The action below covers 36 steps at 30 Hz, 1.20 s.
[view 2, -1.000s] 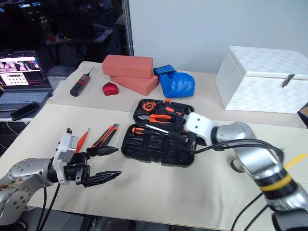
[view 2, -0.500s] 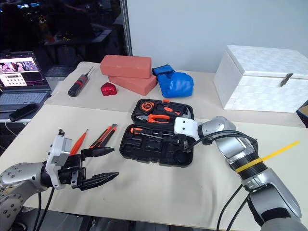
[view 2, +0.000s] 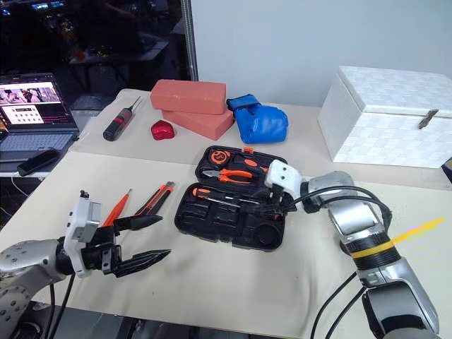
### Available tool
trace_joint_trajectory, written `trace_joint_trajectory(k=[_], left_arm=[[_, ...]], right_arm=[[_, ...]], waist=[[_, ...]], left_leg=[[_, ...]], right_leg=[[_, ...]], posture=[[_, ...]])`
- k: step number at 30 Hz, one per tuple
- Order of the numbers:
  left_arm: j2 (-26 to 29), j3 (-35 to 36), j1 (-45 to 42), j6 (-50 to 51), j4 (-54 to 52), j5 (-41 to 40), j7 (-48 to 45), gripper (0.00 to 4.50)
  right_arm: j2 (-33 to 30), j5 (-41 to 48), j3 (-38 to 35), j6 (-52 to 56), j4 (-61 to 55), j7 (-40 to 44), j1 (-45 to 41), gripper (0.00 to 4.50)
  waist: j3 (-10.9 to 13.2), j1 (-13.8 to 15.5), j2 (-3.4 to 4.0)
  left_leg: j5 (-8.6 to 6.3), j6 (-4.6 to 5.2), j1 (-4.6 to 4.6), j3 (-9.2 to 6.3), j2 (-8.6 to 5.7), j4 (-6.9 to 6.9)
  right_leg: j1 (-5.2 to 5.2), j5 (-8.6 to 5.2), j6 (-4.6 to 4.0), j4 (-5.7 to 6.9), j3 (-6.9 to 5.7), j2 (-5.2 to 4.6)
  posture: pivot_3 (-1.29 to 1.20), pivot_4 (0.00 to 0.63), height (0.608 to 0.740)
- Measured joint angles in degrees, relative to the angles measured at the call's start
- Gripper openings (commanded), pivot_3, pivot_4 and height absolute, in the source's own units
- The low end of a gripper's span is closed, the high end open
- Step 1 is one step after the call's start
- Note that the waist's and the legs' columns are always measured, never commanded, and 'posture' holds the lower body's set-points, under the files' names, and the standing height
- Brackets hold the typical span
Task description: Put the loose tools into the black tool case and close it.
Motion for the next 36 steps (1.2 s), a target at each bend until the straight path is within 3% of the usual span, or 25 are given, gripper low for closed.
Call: trace_joint_trajectory(k=[4,7,10,15,18,22,25,28,35,36], left_arm=[[-0.2,0.2,0.4,0.0,0.5,0.0,1.0,4.50],[-0.5,0.3,0.5,0.0,1.2,0.0,1.6,4.50],[-1.3,1.0,1.7,0.0,1.6,0.0,3.0,4.50],[-1.6,1.2,2.3,0.0,1.8,0.1,4.3,4.50],[-2.8,2.7,3.0,0.0,1.8,0.0,6.7,4.50],[-7.7,6.3,1.9,0.7,3.2,0.2,16.8,4.50],[-9.0,8.2,0.0,4.9,4.9,2.7,27.8,4.50],[-8.4,9.5,-1.0,10.6,6.8,4.2,35.0,4.50],[-4.6,6.4,-8.5,18.0,14.8,8.9,39.7,4.50],[-4.6,5.8,-9.1,18.2,15.3,9.2,39.7,4.50]], right_arm=[[5.4,3.6,-4.0,4.2,-3.8,-6.9,4.0,0.07],[9.6,-0.1,-2.7,2.3,-4.3,-14.5,7.4,0.07],[10.3,-8.8,4.2,-4.3,-4.3,-20.0,10.7,0.07],[7.8,-17.8,10.3,-12.8,-2.2,-21.4,9.2,0.07],[7.3,-17.3,9.1,-14.5,-1.7,-20.4,9.4,0.07],[9.7,-6.1,2.9,-13.9,-2.2,-15.9,12.8,0.07],[8.9,6.9,-3.5,-10.5,-9.2,-9.8,13.5,0.74],[4.7,13.8,-8.5,-8.0,-16.2,-6.4,14.4,1.81],[-1.4,21.7,-12.5,-2.9,-25.1,-3.5,20.7,4.31],[-1.6,22.1,-12.8,-2.7,-25.4,-3.7,20.7,4.46]], waist=[[0.0,-0.2,0.00],[0.0,-0.3,0.01],[0.0,-0.4,0.07],[-0.3,-1.0,-0.35],[-0.4,-0.7,-0.46],[-0.4,-0.2,-0.48],[-0.2,-0.1,-0.34],[-0.2,0.0,-0.37],[-0.2,0.3,-0.41],[-0.2,0.3,-0.42]], left_leg=[[-0.02,-0.04,0.07,0.01,0.02,0.03],[-0.05,-0.10,0.11,0.02,0.02,0.05],[-0.14,-0.30,0.17,0.06,0.01,0.09],[-0.31,-0.58,0.96,0.10,0.03,0.02],[-0.32,-0.59,0.95,0.11,0.02,0.02],[-0.31,-0.58,0.70,0.12,0.04,0.01],[-0.01,-0.08,0.42,0.08,0.04,0.03],[-0.02,-0.09,0.43,0.05,0.05,-0.06],[-0.28,-0.53,0.45,0.13,0.01,-0.20],[-0.29,-0.53,0.45,0.13,0.00,-0.20]], right_leg=[[-0.02,-0.15,-0.01,0.09,0.01,0.01],[-0.02,-0.18,0.06,0.11,0.01,0.00],[0.02,-0.18,0.06,0.13,0.03,-0.04],[0.30,-0.18,0.01,0.10,0.02,-0.11],[0.30,-0.18,0.01,0.10,0.01,-0.16],[0.24,-0.16,0.00,0.13,0.03,-0.12],[0.10,-0.12,0.04,0.26,0.04,-0.03],[0.12,-0.26,0.13,0.21,0.01,-0.02],[0.07,-0.30,0.00,0.07,0.00,-0.11],[0.07,-0.30,-0.01,0.07,0.00,-0.12]], posture=[[0.00,0.150,0.740],[0.00,0.150,0.740],[0.00,0.150,0.740],[0.00,0.150,0.740],[0.00,0.150,0.740],[0.00,0.150,0.740],[0.00,0.150,0.740],[0.00,0.150,0.740],[0.00,0.150,0.740],[0.00,0.150,0.740]])
